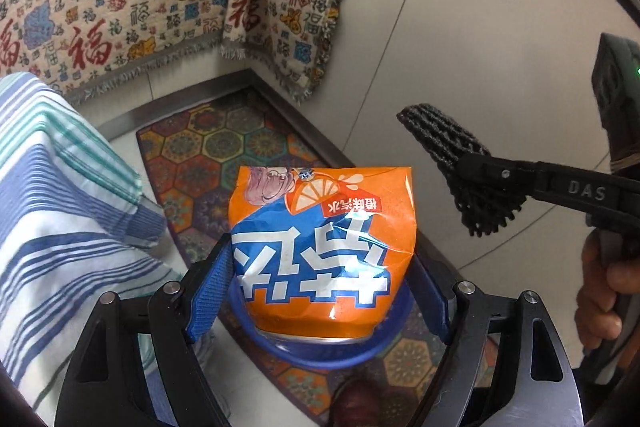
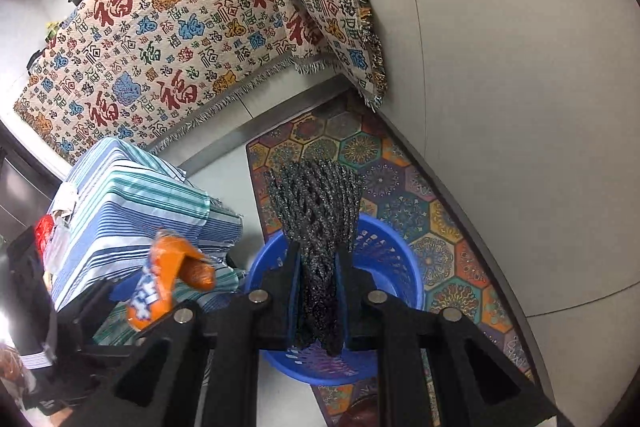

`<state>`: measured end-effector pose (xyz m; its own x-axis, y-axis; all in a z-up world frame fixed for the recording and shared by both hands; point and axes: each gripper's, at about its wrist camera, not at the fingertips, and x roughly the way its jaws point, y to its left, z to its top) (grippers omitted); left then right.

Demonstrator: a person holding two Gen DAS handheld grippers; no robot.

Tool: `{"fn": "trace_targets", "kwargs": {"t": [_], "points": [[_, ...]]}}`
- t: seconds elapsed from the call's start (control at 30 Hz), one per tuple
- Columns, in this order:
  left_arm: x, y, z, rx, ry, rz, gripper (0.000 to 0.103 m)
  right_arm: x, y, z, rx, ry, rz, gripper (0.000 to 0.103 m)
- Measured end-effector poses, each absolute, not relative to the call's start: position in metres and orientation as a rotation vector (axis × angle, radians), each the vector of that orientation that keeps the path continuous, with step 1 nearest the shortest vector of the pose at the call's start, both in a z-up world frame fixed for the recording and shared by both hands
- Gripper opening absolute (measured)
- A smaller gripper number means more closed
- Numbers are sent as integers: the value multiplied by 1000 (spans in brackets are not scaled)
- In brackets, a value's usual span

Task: Collect trash
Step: 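Carry both items to the blue wastebasket and open both tools to drop them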

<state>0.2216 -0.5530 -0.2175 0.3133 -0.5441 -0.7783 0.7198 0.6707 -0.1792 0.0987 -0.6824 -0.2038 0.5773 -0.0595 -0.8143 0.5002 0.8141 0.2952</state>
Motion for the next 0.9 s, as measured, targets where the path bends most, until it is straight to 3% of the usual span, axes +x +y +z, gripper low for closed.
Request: {"fn": "trace_targets", "kwargs": {"t": [0.37, 0.43, 0.47, 0.5, 0.9], "points": [[223, -578, -248, 279, 938, -849, 85, 103, -692, -216, 561, 903, -347, 20], [225, -581, -251, 289, 928, -850, 95, 107, -691, -216, 564, 890, -345, 38], [225, -581, -252, 289, 921, -848, 95, 106, -690, -214, 564, 880, -351, 53], [226, -582, -253, 288, 919, -850, 95, 106, -690, -213, 567, 869, -353, 56], [226, -531, -201, 204, 887, -834, 95, 109, -673, -181, 472, 801, -353, 56]]}}
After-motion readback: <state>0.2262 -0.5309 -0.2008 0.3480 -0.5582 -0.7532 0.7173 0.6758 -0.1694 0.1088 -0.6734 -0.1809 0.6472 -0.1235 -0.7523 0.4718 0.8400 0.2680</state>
